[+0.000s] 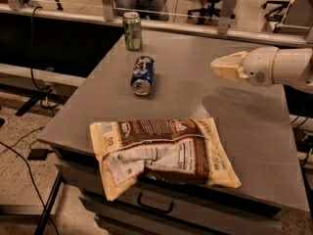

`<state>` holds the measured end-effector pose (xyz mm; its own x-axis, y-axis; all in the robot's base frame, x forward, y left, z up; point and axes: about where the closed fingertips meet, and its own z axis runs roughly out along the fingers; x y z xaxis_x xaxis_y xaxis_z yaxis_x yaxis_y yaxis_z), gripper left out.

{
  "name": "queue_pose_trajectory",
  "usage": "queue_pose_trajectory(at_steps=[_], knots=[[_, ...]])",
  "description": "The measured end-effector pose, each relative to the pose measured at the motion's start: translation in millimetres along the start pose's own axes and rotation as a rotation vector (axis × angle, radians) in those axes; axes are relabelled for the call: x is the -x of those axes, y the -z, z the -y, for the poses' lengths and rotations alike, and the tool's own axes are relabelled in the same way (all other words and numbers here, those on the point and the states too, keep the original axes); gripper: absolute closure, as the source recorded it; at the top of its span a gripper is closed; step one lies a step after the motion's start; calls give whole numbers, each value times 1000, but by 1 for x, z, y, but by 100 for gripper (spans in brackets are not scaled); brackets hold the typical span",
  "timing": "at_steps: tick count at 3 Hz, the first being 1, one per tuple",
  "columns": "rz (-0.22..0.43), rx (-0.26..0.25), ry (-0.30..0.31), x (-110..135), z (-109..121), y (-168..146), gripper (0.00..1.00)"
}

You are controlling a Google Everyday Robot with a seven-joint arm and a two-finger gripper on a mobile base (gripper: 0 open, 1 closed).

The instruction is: Move pepsi can near brown chip bag

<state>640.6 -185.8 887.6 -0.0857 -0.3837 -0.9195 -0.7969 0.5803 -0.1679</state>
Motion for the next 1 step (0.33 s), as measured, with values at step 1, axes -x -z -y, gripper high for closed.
queue_pose_trajectory(at_steps=[1], knots=[[16, 5, -7, 2, -4, 18, 74]])
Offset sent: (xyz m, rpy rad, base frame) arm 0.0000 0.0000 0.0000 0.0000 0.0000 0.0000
